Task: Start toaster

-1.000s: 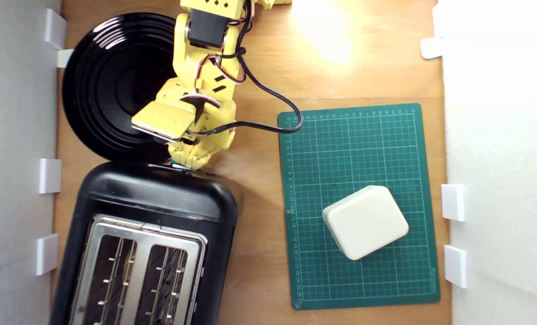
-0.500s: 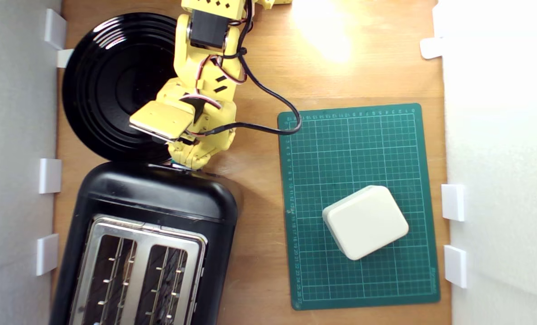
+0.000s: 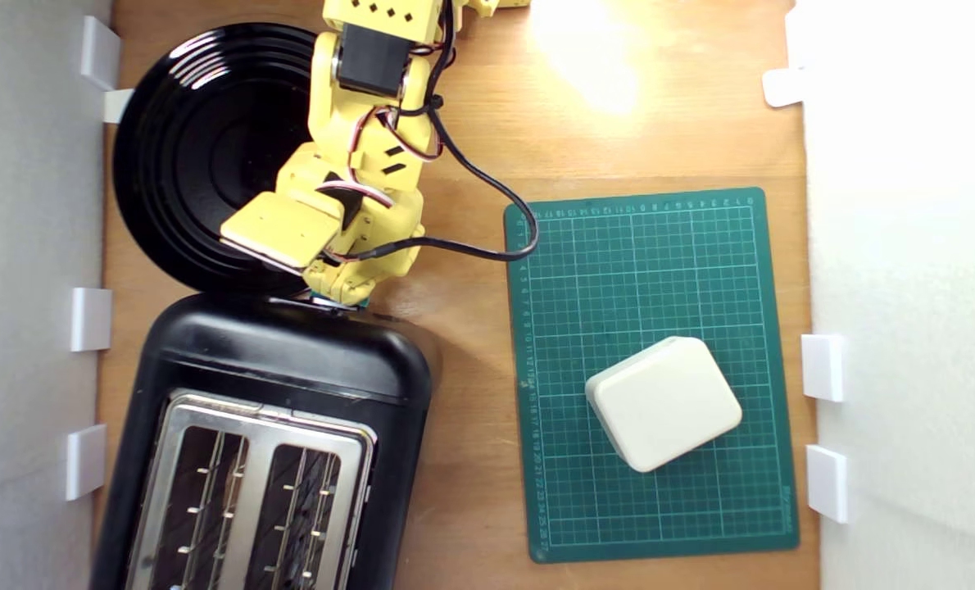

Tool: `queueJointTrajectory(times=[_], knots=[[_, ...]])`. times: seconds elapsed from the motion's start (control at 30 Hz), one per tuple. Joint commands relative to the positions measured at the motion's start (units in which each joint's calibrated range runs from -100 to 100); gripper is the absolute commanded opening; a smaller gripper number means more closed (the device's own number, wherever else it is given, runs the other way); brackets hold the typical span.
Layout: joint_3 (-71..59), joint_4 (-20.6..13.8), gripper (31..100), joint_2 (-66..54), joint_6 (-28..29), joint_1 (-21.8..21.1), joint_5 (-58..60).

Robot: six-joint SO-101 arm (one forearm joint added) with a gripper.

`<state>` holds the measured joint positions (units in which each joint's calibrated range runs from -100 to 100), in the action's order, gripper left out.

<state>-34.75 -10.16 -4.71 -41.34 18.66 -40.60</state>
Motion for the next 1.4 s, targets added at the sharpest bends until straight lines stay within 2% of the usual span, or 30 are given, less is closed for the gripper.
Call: queueJointTrajectory(times=[0.0, 0.53, 0.67, 0.9, 1.03, 1.2, 1.37], knots=[[-0.8, -0.9, 31.4, 4.1, -0.2, 1.5, -2.7], [3.1, 0.1, 31.4, -5.4, 0.1, 0.3, -2.7], [3.1, 2.4, 31.4, -7.1, 0.1, 0.3, -2.9], [7.6, 2.7, 31.4, -9.3, 0.2, -1.0, -10.7], [11.4, 5.3, 31.4, -11.7, 0.0, -1.0, -13.2], [12.8, 5.8, 31.4, -20.0, 0.1, -3.0, -15.8], [11.9, 11.1, 31.4, -29.7, 0.5, -3.6, -18.5]])
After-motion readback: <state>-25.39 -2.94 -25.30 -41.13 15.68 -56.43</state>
